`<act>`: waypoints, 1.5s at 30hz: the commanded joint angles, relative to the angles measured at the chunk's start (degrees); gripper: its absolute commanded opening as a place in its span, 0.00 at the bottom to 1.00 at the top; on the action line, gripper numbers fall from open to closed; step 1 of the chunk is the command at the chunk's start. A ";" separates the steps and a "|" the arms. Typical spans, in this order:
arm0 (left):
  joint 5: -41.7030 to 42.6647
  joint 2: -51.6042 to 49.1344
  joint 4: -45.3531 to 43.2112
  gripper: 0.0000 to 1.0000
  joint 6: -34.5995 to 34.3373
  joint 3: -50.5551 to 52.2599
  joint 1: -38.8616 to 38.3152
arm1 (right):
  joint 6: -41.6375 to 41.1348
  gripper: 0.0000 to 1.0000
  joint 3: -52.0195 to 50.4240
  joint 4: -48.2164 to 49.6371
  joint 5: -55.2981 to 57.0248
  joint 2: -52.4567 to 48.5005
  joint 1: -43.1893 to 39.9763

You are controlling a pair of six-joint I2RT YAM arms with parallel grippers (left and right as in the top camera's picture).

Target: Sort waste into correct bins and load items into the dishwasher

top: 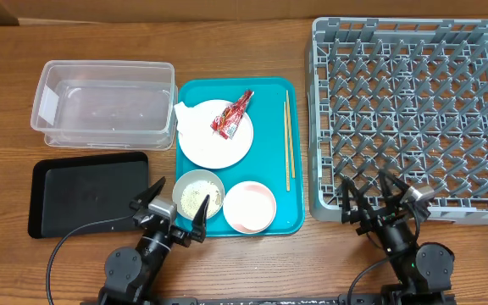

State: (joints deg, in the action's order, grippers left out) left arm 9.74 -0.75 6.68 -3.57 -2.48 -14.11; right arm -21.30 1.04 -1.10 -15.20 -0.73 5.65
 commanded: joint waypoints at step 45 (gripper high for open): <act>3.89 -69.72 49.11 0.82 -10.73 -61.66 -18.71 | 4.81 1.00 62.05 -62.01 -16.44 -44.68 -0.24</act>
State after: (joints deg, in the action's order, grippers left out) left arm 27.22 -65.71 54.74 -10.37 -63.16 -25.98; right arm -16.67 61.73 -63.11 -31.05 -45.80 5.65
